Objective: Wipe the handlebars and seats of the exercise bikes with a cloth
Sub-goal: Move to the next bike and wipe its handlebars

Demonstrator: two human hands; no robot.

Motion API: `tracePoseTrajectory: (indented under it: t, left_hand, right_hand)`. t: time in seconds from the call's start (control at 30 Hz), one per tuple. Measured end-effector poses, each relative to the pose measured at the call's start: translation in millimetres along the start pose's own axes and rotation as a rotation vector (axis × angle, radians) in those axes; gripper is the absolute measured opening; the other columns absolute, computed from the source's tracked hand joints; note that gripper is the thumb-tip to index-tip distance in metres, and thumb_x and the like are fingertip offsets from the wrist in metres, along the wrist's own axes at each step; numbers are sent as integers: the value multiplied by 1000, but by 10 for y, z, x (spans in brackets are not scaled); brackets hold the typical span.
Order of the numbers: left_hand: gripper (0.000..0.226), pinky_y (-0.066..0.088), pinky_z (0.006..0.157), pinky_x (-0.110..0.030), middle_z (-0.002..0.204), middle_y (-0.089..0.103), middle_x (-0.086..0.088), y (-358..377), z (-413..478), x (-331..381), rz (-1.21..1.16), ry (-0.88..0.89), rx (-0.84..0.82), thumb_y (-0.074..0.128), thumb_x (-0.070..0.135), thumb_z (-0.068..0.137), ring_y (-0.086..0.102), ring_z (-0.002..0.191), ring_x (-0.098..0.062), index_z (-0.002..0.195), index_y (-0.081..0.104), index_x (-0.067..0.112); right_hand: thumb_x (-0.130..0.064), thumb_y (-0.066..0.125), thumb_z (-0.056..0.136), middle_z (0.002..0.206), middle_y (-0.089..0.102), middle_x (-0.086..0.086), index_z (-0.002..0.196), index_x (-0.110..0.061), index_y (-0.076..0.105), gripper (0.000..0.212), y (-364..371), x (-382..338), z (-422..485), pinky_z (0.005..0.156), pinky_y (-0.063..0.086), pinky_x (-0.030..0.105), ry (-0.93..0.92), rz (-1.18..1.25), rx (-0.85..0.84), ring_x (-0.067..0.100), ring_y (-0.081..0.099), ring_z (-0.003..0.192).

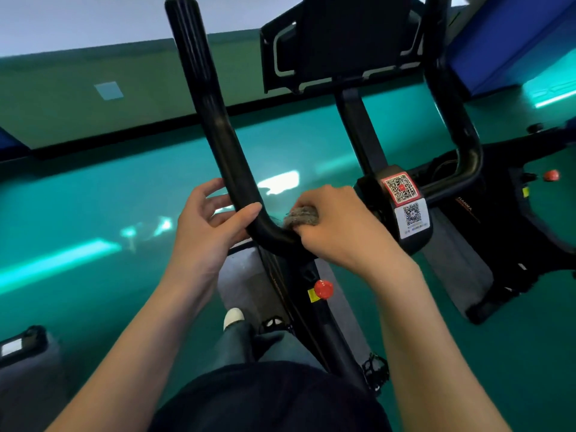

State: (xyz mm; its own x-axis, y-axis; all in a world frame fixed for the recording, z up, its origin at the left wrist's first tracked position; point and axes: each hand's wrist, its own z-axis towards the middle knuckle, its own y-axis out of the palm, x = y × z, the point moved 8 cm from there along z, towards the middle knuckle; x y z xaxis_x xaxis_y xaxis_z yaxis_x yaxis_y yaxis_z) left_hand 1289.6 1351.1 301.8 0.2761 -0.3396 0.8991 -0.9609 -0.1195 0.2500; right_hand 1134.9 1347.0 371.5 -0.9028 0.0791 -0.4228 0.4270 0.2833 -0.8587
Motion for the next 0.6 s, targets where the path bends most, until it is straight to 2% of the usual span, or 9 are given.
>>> tracePoseTrajectory:
  t: [0.07,0.13,0.2,0.37,0.5,0.6]
  left_hand:
    - [56,56,72,-28,111,63,-10,2,1,2,-4,4,-4,75,15,71,67,93,-20,121,52,16]
    - [59,55,70,-26,110,63,-10,2,0,8,-13,7,-6,76,19,66,68,92,-19,120,52,17]
    - [64,54,69,-24,108,64,-9,10,-2,9,-11,14,-4,77,23,62,68,90,-17,121,53,16]
    - [64,54,70,-24,106,65,-7,10,-19,-8,-8,27,20,78,27,59,67,90,-17,119,55,18]
    - [62,54,70,-25,105,65,-8,16,-37,1,-9,39,24,76,25,62,67,89,-16,120,55,17]
    - [60,53,69,-24,103,66,-7,42,-53,11,-12,48,25,74,23,64,68,89,-14,120,55,15]
  right_hand:
    - [-10,60,77,77,66,2,85,-10,71,13,11,-47,-30,63,44,29,-25,72,37,20,60,77]
    - [-4,60,76,82,70,2,86,-11,73,18,-105,61,-76,72,45,32,-46,104,162,22,60,83]
    - [2,57,75,88,69,7,90,-10,72,24,-242,275,-139,78,42,36,-33,34,310,28,55,91]
    - [9,60,76,96,66,7,102,-6,69,31,-255,471,-409,85,37,24,-45,74,571,27,51,97]
    - [6,67,78,93,64,-5,100,-10,70,28,-187,453,-585,84,40,14,-111,287,681,20,55,94]
    - [2,67,82,97,65,-2,102,-7,69,22,-199,627,-746,84,48,25,-62,413,826,22,59,94]
